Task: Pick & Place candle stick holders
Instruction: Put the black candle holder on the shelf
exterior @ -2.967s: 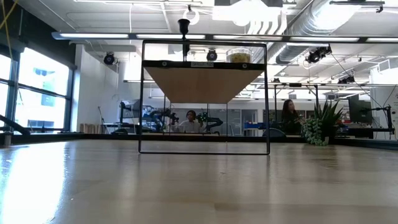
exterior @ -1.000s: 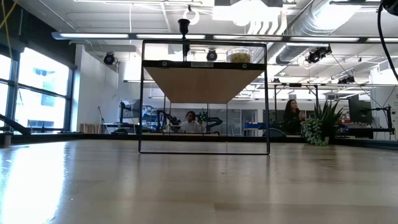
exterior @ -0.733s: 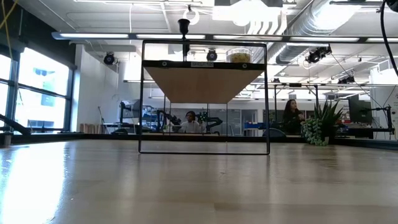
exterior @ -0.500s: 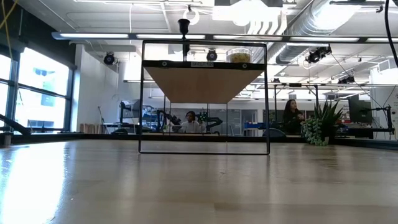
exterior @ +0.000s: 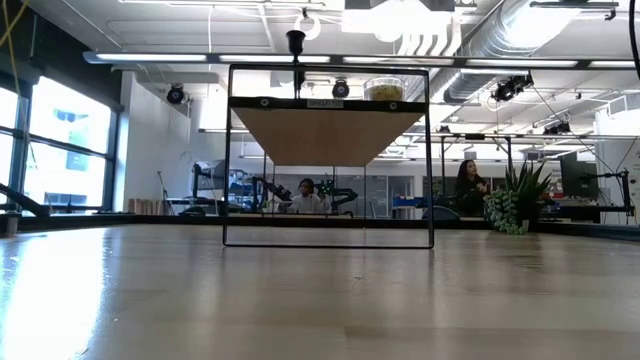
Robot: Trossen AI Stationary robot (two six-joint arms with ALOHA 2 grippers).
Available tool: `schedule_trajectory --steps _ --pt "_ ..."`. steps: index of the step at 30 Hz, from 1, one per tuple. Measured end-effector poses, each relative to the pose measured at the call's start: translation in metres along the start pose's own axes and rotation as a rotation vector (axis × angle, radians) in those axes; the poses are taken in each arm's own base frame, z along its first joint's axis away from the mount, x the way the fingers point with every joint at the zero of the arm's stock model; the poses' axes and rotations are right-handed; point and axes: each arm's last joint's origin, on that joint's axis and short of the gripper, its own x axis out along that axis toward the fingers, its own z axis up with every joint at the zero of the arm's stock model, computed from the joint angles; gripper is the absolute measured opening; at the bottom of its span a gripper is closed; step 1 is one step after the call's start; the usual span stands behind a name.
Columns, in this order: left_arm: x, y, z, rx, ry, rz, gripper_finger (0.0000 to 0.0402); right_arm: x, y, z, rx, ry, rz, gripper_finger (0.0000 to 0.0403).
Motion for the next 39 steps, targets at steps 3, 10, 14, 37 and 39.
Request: schedule_trajectory --steps 3,10,14,37,39 --pt "0.000 0.000 -0.002 0.004 0.023 -0.008 0.0360 0.003 -0.003 0.002 0.013 0.016 0.005 0.0235" --pt "0.000 0.001 -0.003 0.009 0.039 -0.003 0.0360 0.006 -0.007 0.005 0.049 0.058 0.036 0.0182" --pt "0.000 0.003 -0.005 0.026 0.057 0.010 0.0360 0.008 -0.008 0.006 0.069 0.080 0.055 0.0112" --pt "0.001 0.004 -0.007 0.041 0.074 0.025 0.0360 0.001 -0.009 0.060 -0.027 0.020 0.049 0.0026" --pt "0.001 0.004 -0.007 0.039 0.076 0.024 0.0360 -0.006 -0.010 0.076 -0.053 0.027 0.018 0.0026"
